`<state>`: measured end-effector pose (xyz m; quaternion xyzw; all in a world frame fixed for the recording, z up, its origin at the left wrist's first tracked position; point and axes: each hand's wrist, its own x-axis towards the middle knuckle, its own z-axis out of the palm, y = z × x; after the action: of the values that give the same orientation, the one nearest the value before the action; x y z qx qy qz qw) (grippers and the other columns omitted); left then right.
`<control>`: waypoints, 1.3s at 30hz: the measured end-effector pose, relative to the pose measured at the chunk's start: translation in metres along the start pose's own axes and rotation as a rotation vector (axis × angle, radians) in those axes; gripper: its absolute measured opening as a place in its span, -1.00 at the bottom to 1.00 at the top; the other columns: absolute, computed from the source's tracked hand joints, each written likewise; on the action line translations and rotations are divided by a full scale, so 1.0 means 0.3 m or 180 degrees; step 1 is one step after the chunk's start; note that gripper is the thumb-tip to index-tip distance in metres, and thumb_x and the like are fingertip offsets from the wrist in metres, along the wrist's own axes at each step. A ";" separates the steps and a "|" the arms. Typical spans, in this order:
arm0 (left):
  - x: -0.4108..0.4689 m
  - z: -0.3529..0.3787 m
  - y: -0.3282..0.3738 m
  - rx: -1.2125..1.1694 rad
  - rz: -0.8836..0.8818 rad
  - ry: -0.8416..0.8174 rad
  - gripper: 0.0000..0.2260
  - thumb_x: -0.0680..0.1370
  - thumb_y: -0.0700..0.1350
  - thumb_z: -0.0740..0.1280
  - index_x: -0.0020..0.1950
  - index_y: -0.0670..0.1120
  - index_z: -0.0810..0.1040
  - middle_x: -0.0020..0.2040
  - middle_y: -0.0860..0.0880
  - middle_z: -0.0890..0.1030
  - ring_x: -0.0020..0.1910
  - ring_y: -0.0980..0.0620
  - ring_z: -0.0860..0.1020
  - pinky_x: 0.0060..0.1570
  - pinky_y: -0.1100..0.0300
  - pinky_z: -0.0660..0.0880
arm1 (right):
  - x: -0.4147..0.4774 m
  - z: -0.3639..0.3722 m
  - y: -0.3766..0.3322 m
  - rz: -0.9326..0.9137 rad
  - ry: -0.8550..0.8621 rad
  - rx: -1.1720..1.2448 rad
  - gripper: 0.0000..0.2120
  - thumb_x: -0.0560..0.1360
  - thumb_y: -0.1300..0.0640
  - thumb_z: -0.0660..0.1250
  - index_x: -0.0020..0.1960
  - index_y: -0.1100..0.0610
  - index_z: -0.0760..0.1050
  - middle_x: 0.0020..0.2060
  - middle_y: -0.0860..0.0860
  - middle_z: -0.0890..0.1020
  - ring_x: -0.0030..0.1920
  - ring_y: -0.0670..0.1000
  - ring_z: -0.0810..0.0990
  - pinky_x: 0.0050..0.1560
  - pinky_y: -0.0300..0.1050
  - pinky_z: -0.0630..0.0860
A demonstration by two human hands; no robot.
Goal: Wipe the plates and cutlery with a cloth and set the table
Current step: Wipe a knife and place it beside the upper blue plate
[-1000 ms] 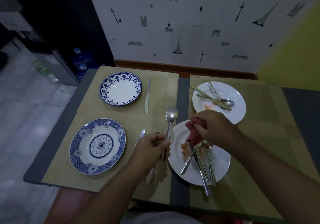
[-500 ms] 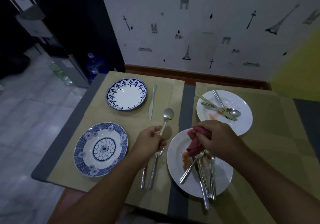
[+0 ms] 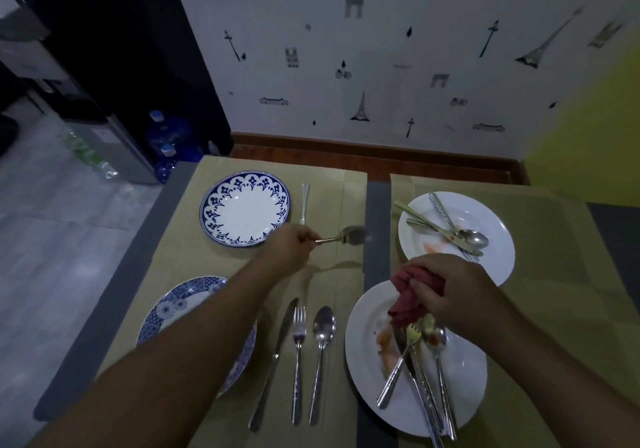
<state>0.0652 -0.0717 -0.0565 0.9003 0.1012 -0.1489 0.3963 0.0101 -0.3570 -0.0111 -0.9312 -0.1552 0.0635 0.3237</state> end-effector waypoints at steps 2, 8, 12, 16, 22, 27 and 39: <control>0.100 -0.057 0.032 0.0849 0.0330 -0.0115 -0.83 0.61 -0.13 0.34 0.14 0.03 0.68 0.02 0.04 0.62 0.06 0.04 0.56 0.01 0.21 0.49 | 0.012 -0.003 -0.002 0.0049 -0.0015 -0.0019 -0.77 0.48 0.21 0.43 0.07 -0.05 0.66 -0.11 -0.20 0.68 -0.06 -0.19 0.60 -0.03 -0.18 0.55; 0.297 -0.107 0.175 0.3282 0.1537 -0.1034 -0.80 0.59 -0.04 0.30 0.16 0.07 0.63 0.15 -0.08 0.48 0.22 -0.11 0.34 0.15 0.00 0.36 | 0.069 0.024 -0.019 0.0114 -0.0211 0.0045 -0.79 0.50 0.20 0.40 0.03 -0.07 0.65 -0.12 -0.22 0.67 -0.05 -0.22 0.59 -0.01 -0.23 0.53; 0.385 -0.030 0.182 0.3752 0.1927 -0.1329 -0.80 0.57 -0.02 0.32 0.17 0.07 0.62 0.26 -0.13 0.43 0.31 -0.18 0.31 0.26 -0.12 0.38 | 0.125 0.072 -0.037 0.0044 -0.0183 -0.0014 -0.78 0.47 0.21 0.42 0.05 -0.04 0.64 -0.10 -0.19 0.66 -0.02 -0.18 0.53 -0.04 -0.31 0.44; 0.448 0.026 0.140 0.3714 0.2541 -0.1087 -0.78 0.57 0.02 0.31 0.18 0.05 0.61 0.17 -0.09 0.48 0.22 -0.10 0.37 0.23 -0.02 0.36 | 0.183 0.118 -0.043 0.0108 -0.0319 0.0005 -0.79 0.49 0.13 0.39 0.10 -0.07 0.61 -0.07 -0.19 0.62 -0.03 -0.16 0.52 0.01 -0.16 0.48; 0.418 0.075 0.018 0.2743 0.2367 -0.0610 -0.58 0.54 0.07 0.36 0.36 -0.02 0.47 0.44 -0.13 0.42 0.46 -0.15 0.31 0.40 -0.09 0.30 | 0.219 0.147 -0.039 0.0119 -0.0283 0.0005 -0.79 0.48 0.13 0.39 0.10 -0.05 0.62 -0.07 -0.19 0.64 -0.02 -0.12 0.55 0.02 -0.06 0.53; 0.364 0.093 -0.085 0.3099 0.2122 -0.1086 -0.31 0.62 0.18 0.20 0.63 -0.10 0.02 0.64 -0.11 0.02 0.62 -0.12 -0.02 0.54 -0.03 0.00 | 0.227 0.154 -0.028 0.0198 -0.0250 0.0080 -0.76 0.48 0.19 0.43 0.11 -0.03 0.64 -0.06 -0.17 0.65 -0.01 -0.16 0.56 0.03 -0.07 0.55; 0.420 0.109 -0.070 0.2999 0.2131 -0.1061 -0.31 0.64 0.16 0.18 0.63 -0.08 -0.04 0.65 -0.07 -0.02 0.62 -0.07 -0.07 0.54 -0.02 -0.02 | 0.230 0.158 -0.047 0.0221 -0.0247 0.0051 -0.78 0.49 0.17 0.40 0.10 -0.02 0.63 -0.08 -0.17 0.64 -0.04 -0.17 0.55 0.00 -0.09 0.54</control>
<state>0.1706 -0.0740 -0.1357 0.9265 -0.3282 -0.1839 -0.0095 0.0613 -0.2960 -0.0405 -0.9302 -0.1347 0.1120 0.3225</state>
